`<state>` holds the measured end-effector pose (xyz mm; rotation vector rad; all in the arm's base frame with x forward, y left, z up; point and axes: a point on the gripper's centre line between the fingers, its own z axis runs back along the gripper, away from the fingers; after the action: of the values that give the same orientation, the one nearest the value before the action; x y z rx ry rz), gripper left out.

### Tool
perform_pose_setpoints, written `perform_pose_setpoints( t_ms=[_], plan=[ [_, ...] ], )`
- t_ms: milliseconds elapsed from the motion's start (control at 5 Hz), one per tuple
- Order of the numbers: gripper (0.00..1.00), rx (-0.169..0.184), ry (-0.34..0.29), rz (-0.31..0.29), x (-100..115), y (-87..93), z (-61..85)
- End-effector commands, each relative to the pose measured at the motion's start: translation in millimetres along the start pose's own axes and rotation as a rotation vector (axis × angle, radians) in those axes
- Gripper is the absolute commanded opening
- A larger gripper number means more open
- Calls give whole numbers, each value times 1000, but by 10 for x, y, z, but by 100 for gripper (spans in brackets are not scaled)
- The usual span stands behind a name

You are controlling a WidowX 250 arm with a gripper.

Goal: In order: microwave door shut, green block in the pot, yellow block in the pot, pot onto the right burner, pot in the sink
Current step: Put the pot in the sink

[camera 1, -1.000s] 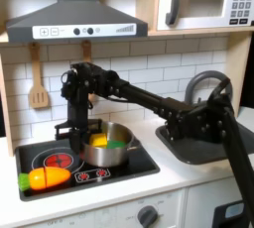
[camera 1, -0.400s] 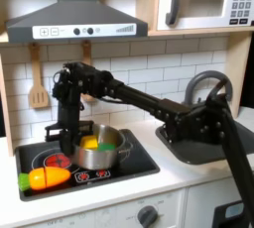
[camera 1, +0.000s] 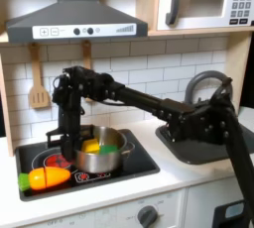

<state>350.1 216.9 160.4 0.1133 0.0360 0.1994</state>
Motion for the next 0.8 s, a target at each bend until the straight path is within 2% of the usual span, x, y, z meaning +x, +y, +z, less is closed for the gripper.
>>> perform_pose_setpoints(
  t_ms=[0,200,600],
  plan=[
    [0,-11,-2,-4,-5,-31,4],
    [0,-58,-31,-1,2,-125,72],
    [0,-97,-77,-48,17,-244,223]
  ],
)
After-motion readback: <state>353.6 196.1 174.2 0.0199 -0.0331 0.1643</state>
